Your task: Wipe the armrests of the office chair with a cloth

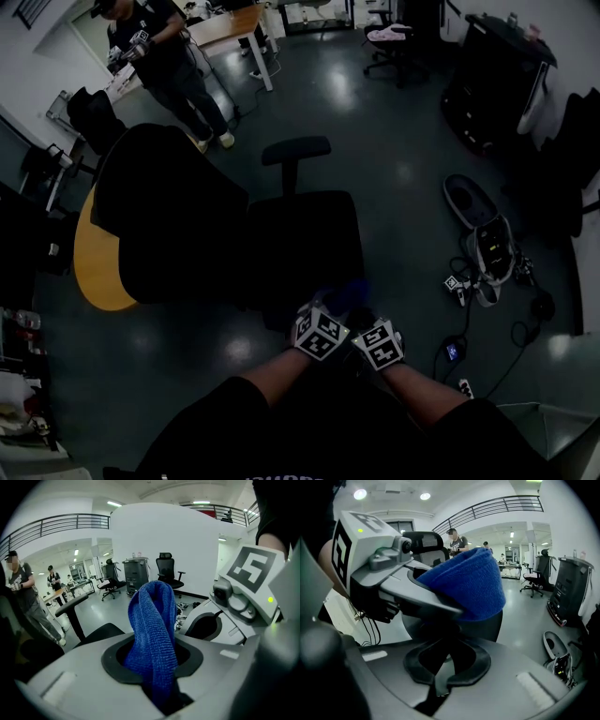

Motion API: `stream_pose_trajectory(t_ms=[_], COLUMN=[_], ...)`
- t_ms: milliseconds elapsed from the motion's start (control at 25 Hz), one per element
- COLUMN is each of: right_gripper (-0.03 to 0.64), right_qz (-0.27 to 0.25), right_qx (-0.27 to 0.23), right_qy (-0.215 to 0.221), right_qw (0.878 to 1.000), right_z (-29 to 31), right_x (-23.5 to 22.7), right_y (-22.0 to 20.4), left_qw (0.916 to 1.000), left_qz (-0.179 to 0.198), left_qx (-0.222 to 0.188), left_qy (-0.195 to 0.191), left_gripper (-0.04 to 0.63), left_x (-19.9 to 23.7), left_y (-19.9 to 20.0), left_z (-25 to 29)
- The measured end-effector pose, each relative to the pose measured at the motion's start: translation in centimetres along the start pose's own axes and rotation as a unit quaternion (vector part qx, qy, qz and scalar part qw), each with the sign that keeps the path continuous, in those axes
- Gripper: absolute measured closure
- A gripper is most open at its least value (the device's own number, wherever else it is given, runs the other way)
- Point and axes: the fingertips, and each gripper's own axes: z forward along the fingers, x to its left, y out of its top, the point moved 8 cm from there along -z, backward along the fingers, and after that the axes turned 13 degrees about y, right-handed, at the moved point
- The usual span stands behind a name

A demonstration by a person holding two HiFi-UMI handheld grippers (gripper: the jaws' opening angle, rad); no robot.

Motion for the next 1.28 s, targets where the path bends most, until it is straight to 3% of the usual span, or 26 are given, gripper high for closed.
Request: stream_pose_trajectory(t_ms=[240,640,1280], right_gripper=[0.612,0.612,0.612], right_qz=[-0.013,-0.006,0.062], right_qx=[-0.02,-0.021,-0.027], right_qy=[-0.02,-0.063,-0.178], right_qw=[0.999,0.998,0.982], right_z=[-1.0,-1.0,-1.4], right_x=[-0.8,0.8,7.6], right_y=[2.1,2.1,1.2], left_qw=[0.9989,0.9951,0.9942], left_qz=[-0.019,-0.038,-0.069], left_qx=[-0.011,-0.003,-0.012], left_qy=[0.041,0.092,0.081], left_gripper=[0.469,0.469,0.469], left_x=[3.4,9.0,13.3], left_y=[-0.4,-5.9,-16.9], left_z=[-2.9,-8.5,-15.6])
